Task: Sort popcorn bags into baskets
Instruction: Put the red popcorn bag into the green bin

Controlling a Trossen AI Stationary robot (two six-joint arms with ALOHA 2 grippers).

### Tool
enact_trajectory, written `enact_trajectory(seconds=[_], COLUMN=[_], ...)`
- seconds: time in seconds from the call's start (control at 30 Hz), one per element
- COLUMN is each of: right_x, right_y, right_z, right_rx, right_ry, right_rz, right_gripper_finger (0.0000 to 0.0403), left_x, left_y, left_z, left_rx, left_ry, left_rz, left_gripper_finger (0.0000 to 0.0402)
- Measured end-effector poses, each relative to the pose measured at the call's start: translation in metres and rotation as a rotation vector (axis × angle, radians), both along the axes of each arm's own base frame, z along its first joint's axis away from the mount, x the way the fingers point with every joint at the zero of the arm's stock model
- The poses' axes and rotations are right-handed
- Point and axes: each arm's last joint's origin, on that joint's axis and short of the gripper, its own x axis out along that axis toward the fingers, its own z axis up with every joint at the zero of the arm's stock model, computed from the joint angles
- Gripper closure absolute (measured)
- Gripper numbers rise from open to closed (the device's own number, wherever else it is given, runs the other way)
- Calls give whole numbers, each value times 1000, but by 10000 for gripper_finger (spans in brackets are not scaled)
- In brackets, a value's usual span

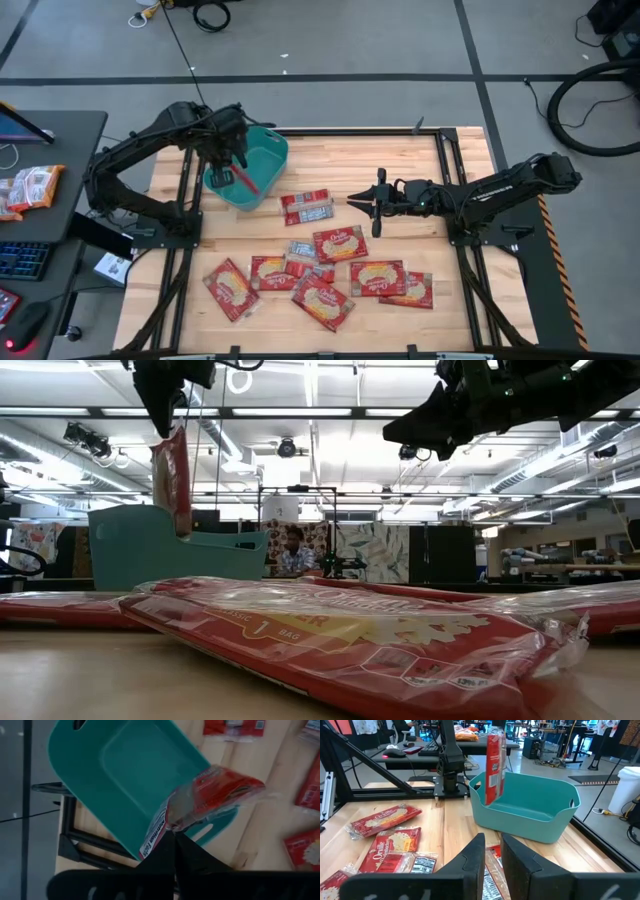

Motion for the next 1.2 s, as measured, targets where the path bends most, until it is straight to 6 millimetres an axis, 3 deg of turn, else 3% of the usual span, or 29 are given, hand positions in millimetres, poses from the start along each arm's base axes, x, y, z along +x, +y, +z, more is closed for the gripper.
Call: enact_trajectory(seconds=[0.37, 0.7, 1.2], right_x=[0, 0, 0], right_y=[1, 1, 1], right_z=[0, 0, 0], right_rx=[6, 13, 13], right_ry=[-1, -2, -2], right_rz=[2, 2, 2], right_gripper_finger=[337, 337, 337], left_x=[0, -7, -6], left_y=[0, 12, 8], left_z=[-1, -21, -38], left_rx=[3, 33, -158], left_ry=[1, 125, 93], left_rz=[22, 46, -6], left_gripper_finger=[401, 401, 401])
